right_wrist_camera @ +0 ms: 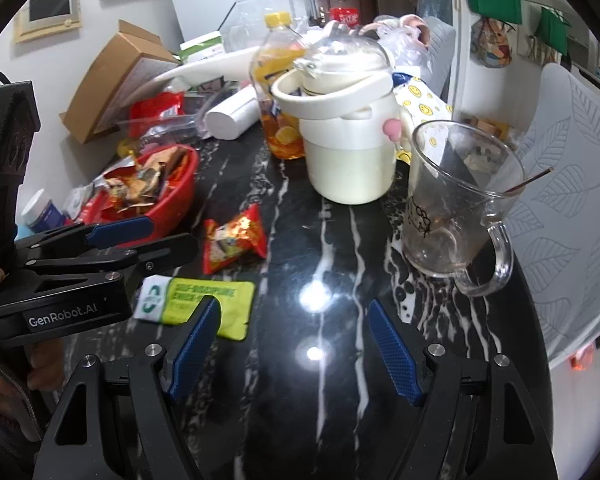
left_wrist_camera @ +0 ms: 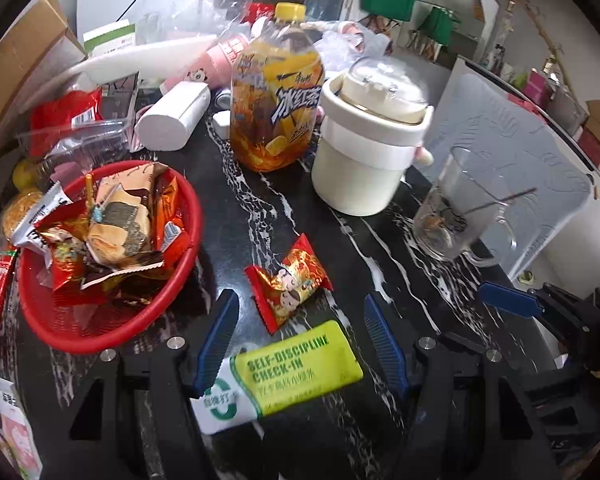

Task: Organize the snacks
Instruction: 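Withdraw both grippers from the basket toward the remaining snacks, then grasp the small red candy packet with the left gripper while the right gripper grasps the yellow-green bar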

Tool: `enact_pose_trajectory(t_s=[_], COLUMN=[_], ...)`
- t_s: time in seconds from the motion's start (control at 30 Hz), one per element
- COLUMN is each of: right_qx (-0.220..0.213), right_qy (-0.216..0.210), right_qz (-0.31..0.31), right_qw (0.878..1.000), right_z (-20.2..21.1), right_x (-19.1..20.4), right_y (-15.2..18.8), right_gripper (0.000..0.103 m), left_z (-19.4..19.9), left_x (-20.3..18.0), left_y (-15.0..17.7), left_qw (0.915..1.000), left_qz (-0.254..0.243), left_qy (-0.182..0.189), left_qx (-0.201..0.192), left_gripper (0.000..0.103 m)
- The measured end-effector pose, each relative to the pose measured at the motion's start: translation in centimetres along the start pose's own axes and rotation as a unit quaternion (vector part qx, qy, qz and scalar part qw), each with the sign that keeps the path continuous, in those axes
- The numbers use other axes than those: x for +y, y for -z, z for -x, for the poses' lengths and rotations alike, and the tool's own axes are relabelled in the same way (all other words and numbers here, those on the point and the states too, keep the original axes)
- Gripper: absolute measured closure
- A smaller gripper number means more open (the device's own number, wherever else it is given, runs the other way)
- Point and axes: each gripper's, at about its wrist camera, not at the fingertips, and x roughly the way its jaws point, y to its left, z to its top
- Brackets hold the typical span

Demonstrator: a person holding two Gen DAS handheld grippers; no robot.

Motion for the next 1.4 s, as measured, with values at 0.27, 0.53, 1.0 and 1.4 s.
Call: enact_pose_trajectory(t_s=[0.27,0.53,1.0,1.4], right_qx=[0.010,0.015,0.022,0.041], right_qy=[0.002,-0.001,-0.007,-0.063], right_qz=[0.008,0.009,0.004,0.053], right_qw=[1.000,1.000,1.000,0.996], right_z=[-2.2,-3.7,-4.3,-5.6], right_x=[-1.4,-2.1,-2.3,1.7], right_y=[-0.8,-1.6,-1.6,-0.9], right_gripper=[0.026,0.026,0.026,0.026], left_z=[-4.1,-6.9,-5.2,2.1], left_x=[0.0,0.4,0.3,3.9], left_y=[-0.7,-1.2,-0.6,3.3], left_qw=[0.9990,0.9968,0.9983,0.9958], left_qz=[0.023,0.046,0.026,0.067], left_qy=[-0.022,-0.031,-0.023,-0.061], left_qx=[0.030,0.058,0.047,0.016], left_gripper=[0.039,0.039,0.057,0.057])
